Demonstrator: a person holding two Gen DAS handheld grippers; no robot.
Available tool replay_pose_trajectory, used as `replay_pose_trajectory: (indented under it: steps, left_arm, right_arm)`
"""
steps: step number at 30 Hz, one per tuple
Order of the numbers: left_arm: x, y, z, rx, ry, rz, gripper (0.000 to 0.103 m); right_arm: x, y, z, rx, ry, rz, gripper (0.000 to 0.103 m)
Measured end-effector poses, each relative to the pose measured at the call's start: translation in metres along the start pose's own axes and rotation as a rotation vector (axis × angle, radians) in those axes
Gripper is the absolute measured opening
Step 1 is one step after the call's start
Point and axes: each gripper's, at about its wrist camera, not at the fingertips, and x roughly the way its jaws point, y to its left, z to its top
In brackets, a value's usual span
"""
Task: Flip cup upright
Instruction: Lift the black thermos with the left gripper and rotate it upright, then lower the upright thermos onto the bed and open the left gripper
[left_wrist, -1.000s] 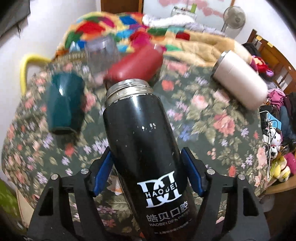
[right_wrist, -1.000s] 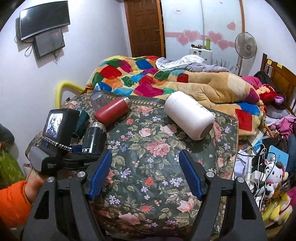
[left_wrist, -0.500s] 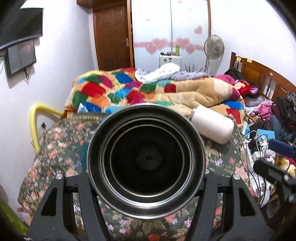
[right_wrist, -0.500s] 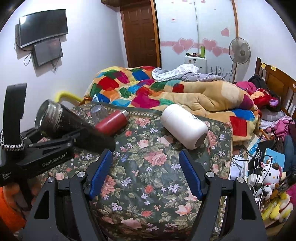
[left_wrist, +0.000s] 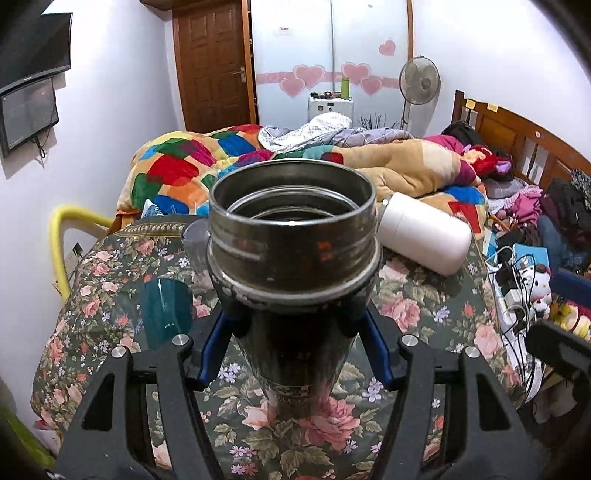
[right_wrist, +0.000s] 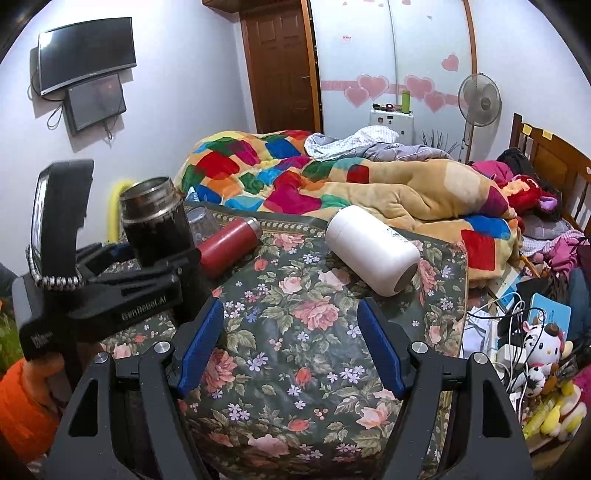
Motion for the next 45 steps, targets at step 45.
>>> replay_pose_trajectory:
  steps: [45]
  left_arm:
    - [-0.286, 0.046, -0.022, -0.043, -0.540, -0.023, 0.087]
  right_arm:
    - [-0.170, 0.094, 0.008, -0.052, -0.486, -0.009, 0.076]
